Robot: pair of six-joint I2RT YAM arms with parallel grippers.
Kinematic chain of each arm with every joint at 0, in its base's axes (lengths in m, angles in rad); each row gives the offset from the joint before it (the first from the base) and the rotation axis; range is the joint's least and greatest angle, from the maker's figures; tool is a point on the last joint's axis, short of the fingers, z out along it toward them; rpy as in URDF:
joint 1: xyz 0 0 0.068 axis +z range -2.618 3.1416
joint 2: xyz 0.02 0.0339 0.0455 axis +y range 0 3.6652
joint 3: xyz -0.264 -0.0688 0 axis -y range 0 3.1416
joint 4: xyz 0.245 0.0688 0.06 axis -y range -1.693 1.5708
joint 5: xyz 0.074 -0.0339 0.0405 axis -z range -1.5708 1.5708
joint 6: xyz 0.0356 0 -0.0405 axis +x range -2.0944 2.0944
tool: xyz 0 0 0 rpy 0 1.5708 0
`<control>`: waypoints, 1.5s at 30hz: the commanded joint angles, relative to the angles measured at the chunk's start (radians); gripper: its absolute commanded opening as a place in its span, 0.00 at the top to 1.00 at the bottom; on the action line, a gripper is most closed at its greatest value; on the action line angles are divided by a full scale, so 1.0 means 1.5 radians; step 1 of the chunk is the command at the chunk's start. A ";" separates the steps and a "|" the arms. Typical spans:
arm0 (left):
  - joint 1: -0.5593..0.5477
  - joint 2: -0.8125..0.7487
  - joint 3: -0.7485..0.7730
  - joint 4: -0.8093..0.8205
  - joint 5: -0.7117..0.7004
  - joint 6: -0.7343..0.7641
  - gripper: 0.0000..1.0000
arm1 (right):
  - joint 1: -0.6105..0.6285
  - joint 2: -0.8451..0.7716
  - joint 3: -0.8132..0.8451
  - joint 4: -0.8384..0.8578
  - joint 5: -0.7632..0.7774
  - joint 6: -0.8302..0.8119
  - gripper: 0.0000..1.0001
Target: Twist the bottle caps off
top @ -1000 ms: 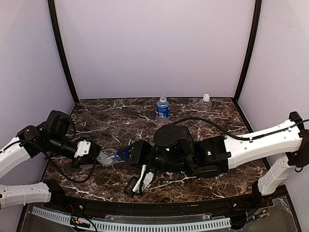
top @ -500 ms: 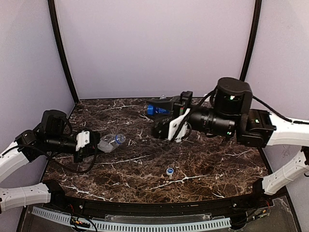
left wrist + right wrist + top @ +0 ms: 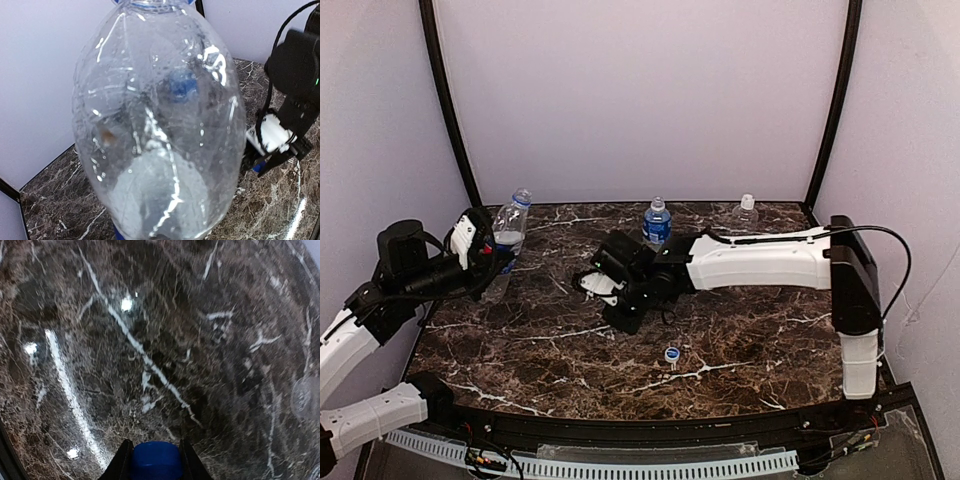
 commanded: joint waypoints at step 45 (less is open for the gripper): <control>0.011 -0.008 0.013 -0.046 0.290 0.053 0.75 | -0.017 -0.220 -0.085 0.455 -0.305 0.056 0.18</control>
